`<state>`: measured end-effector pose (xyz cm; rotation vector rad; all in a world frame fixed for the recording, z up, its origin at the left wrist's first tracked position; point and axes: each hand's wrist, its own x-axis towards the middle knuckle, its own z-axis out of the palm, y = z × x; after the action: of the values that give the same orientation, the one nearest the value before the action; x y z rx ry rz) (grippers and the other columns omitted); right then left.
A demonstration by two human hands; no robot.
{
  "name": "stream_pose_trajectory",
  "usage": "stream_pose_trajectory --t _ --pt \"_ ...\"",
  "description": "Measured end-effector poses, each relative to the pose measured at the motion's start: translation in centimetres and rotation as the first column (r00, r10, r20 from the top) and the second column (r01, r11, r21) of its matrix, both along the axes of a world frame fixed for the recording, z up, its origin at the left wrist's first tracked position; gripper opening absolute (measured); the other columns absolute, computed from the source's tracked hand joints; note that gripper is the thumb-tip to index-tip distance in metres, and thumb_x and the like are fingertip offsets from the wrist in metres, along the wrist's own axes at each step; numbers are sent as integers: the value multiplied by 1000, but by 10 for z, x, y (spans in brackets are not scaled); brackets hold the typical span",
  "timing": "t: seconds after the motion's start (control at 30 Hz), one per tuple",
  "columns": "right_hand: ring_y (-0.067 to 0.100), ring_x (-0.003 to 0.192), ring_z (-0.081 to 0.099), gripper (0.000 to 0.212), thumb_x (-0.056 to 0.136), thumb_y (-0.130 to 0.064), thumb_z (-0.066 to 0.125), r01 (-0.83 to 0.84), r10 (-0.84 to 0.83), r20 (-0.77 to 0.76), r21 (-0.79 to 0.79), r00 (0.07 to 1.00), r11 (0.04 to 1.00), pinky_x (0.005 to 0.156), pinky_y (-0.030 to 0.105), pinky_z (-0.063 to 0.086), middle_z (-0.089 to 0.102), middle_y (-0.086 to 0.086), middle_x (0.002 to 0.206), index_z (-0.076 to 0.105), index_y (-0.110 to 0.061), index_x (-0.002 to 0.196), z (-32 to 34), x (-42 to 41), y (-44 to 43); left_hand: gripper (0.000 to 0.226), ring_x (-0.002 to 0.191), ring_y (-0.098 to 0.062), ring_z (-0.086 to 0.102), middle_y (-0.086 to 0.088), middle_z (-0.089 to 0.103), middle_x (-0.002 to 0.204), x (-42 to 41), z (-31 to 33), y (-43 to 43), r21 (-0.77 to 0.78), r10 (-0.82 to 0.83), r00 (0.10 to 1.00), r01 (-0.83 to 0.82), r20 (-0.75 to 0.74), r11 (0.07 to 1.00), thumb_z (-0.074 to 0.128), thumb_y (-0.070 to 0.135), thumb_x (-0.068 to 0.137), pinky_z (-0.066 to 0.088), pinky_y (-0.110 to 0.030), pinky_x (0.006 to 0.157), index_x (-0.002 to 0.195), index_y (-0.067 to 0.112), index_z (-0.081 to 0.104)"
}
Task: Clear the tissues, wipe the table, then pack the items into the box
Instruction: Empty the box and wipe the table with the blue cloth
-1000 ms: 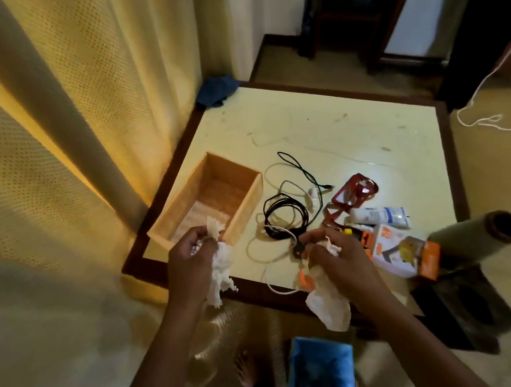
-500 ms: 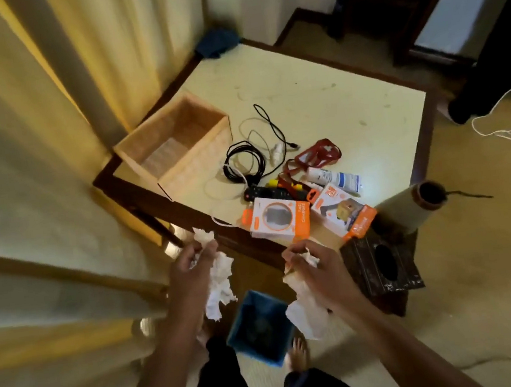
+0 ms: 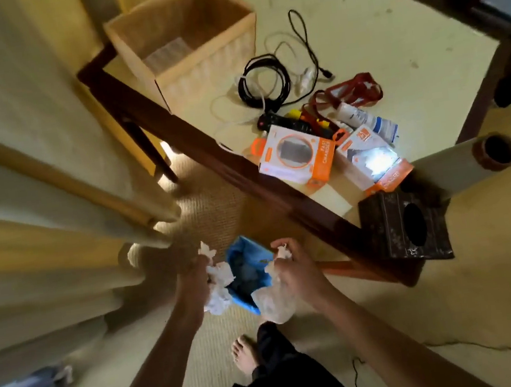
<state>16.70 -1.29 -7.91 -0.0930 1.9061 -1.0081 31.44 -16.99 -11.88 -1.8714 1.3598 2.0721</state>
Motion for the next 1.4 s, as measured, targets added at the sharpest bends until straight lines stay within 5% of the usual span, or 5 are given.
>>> stream_pose_trajectory --t 0.4,0.83,1.03,1.27,1.4 --pt "19 106 62 42 88 -8 68 -182 210 -253 128 944 975 83 27 49 64 0 122 56 -21 126 -198 14 -5 9 79 -23 60 -12 63 85 9 -194 26 -81 125 992 -127 -30 989 60 10 96 47 -34 68 99 5 66" --pt "18 138 48 75 89 -28 78 -412 427 -238 113 872 904 116 39 41 50 4 151 41 -17 153 -397 5 1 19 76 -15 61 6 68 82 6 -360 63 -163 89 994 -100 -70 982 66 44 87 46 -33 72 91 25 68" --pt "24 124 59 43 93 -22 71 -334 396 -421 216 816 918 105 39 48 66 9 131 62 -15 135 -400 -10 18 34 85 -22 68 0 70 102 42 -364 86 -447 148 968 -44 201 894 68 33 84 52 -37 73 116 23 61" --pt "33 124 59 54 94 -28 70 -230 366 -205 488 908 842 98 37 50 60 15 135 50 -9 141 -438 -26 51 40 88 -23 67 -5 66 105 40 -410 116 182 189 975 -208 118 961 73 23 95 57 -38 68 125 23 46" --pt "31 109 69 56 79 -33 69 -137 167 -50 366 985 920 89 48 61 63 13 131 50 -23 131 -494 -34 67 27 84 -26 69 -12 68 102 31 -426 125 12 204 962 -209 182 978 63 -2 91 60 -32 53 105 21 57"
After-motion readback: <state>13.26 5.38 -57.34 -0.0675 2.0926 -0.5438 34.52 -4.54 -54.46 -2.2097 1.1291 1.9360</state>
